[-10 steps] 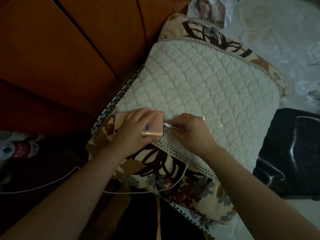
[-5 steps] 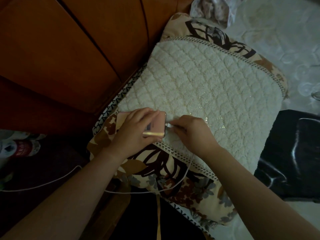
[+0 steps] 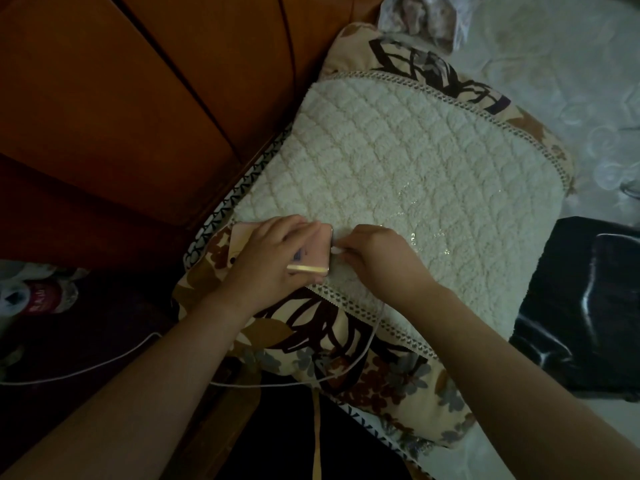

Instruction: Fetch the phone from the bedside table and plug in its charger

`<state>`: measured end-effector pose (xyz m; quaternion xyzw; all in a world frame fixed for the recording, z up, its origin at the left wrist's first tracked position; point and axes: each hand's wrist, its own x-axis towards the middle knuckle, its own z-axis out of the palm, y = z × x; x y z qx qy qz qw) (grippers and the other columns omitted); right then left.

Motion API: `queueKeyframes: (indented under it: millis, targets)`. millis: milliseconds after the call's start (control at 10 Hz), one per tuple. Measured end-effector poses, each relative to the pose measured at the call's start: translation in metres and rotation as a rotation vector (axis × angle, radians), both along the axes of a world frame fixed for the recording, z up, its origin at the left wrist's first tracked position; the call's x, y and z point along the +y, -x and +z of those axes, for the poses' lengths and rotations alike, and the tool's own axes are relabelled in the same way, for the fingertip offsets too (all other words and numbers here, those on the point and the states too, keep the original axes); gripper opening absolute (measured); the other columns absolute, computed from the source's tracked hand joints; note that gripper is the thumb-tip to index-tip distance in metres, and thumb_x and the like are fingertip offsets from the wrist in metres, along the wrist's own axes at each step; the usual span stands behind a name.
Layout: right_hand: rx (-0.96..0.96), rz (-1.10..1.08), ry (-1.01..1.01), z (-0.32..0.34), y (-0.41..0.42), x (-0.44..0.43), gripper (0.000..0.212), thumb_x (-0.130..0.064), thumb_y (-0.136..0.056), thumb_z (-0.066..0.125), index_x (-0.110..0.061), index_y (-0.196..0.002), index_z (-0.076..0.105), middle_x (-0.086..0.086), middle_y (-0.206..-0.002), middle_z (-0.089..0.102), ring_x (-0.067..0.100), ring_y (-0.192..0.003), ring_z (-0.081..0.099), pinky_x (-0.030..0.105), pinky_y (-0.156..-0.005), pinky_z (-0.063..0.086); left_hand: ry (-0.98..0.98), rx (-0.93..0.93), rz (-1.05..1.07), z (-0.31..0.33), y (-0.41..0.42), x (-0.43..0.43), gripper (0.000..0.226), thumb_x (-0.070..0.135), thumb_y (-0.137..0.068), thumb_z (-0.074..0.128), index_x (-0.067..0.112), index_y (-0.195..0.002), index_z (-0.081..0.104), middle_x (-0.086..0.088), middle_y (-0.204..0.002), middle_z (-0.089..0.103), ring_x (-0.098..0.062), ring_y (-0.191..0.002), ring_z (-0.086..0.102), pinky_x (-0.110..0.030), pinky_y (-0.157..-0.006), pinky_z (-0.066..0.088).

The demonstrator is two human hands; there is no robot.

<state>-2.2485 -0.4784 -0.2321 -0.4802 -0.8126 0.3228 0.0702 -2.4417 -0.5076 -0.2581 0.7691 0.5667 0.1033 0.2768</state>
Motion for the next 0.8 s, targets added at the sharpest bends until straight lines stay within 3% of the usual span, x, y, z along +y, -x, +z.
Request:
queueKeyframes:
  millis: [200, 400, 600, 800]
  targets:
    - [0.068, -0.079, 0.0, -0.003, 0.001, -0.001, 0.018, -0.009, -0.089, 0.054, -0.001, -0.096, 0.068, 0.019, -0.09, 0.064, 0.031, -0.083, 0.058, 0.038, -0.072, 0.041, -0.003, 0.028, 0.016, -0.005, -0.006, 0.001, 0.082, 0.045, -0.068, 0.072, 0.014, -0.137, 0.039, -0.014, -0.137, 0.044, -0.031, -0.127, 0.035, -0.035, -0.104, 0.022]
    - [0.08, -0.072, -0.004, -0.011, 0.0, 0.005, 0.019, -0.005, -0.085, 0.056, -0.005, -0.099, 0.069, 0.016, -0.089, 0.065, 0.03, -0.082, 0.059, 0.029, -0.067, 0.038, 0.016, 0.041, 0.011, -0.009, -0.008, 0.003, 0.081, 0.047, -0.07, 0.069, 0.014, -0.138, 0.037, -0.014, -0.138, 0.043, -0.03, -0.127, 0.035, -0.043, -0.106, 0.028]
    - [0.107, -0.081, -0.024, -0.003, -0.004, 0.002, 0.016, -0.011, -0.083, 0.062, -0.006, -0.097, 0.069, 0.014, -0.084, 0.064, 0.029, -0.079, 0.059, 0.027, -0.062, 0.035, 0.06, 0.032, 0.026, -0.003, -0.003, 0.001, 0.083, 0.05, -0.07, 0.067, 0.022, -0.14, 0.033, -0.008, -0.143, 0.038, -0.023, -0.131, 0.03, -0.038, -0.107, 0.027]
    - [0.116, -0.092, -0.035, 0.023, -0.003, -0.001, 0.04, -0.02, -0.083, 0.067, -0.007, -0.119, 0.058, 0.014, -0.116, 0.063, 0.029, -0.1, 0.059, 0.033, -0.082, 0.045, 0.069, 0.028, 0.12, 0.032, -0.001, -0.01, 0.083, 0.051, -0.072, 0.067, 0.025, -0.141, 0.029, -0.007, -0.152, 0.025, -0.024, -0.138, 0.019, -0.047, -0.11, 0.022]
